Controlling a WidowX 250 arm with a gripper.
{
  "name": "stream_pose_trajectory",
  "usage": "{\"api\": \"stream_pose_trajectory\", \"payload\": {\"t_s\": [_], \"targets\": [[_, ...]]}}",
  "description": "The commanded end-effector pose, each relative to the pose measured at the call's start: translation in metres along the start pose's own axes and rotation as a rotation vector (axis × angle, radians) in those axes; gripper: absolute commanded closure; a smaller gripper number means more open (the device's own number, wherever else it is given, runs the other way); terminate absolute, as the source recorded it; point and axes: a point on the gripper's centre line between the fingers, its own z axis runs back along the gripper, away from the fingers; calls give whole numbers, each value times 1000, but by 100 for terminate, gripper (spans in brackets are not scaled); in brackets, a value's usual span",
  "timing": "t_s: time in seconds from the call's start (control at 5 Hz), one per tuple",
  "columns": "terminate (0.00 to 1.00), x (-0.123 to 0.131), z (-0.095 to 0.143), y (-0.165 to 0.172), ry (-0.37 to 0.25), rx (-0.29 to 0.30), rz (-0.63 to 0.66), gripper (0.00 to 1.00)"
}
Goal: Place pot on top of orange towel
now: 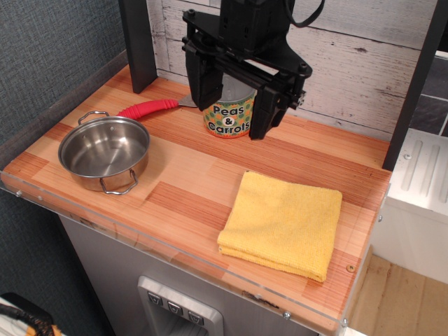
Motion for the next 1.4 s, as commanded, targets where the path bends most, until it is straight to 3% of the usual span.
{"api": "stream_pose_trajectory", "payload": {"t_s": [0.0,0.4,0.8,1.2], "targets": [[0,0,0,0,0,0,0,0],[0,-4,-15,46,21,56,136,0],[0,-4,-45,106,2,77,267,0],[0,-14,-85,127,-6,67,330,0]]}}
